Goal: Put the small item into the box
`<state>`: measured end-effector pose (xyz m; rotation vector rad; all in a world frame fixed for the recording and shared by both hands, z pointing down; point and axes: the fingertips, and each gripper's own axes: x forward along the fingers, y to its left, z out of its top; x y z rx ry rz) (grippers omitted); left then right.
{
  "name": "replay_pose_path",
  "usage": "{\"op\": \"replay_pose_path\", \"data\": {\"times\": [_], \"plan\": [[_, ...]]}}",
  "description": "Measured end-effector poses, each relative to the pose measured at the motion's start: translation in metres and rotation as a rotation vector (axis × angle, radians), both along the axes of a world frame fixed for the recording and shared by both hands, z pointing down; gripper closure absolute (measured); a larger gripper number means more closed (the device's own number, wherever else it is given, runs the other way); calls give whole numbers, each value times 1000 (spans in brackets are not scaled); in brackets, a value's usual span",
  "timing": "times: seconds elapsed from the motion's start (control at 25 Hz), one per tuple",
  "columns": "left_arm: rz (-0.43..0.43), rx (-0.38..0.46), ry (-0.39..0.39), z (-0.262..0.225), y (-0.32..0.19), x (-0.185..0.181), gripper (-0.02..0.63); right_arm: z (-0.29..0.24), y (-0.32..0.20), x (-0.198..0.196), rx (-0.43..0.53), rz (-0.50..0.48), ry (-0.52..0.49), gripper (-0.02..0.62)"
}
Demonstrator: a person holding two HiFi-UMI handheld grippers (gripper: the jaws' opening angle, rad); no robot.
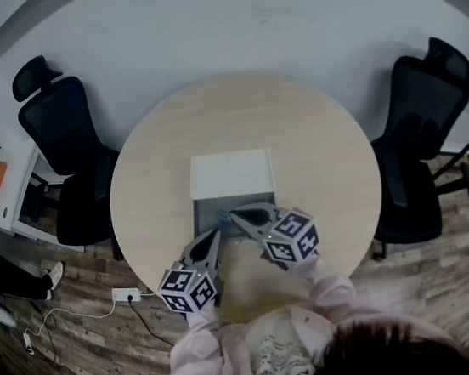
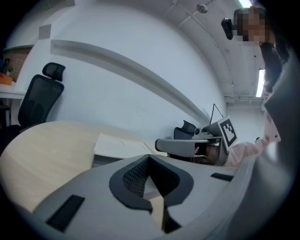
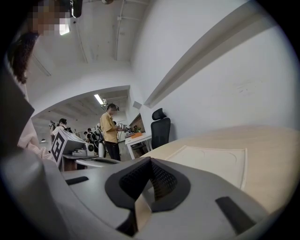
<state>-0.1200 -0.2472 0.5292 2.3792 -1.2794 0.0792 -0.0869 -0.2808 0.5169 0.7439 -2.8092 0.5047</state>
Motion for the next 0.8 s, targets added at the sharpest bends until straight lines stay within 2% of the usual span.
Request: {"op": "replay_pose_path", "data": {"times": [0.8], "plan": [[33,8,9,-2,0,8,595,3,4,1,-8,-13,0,598]]}}
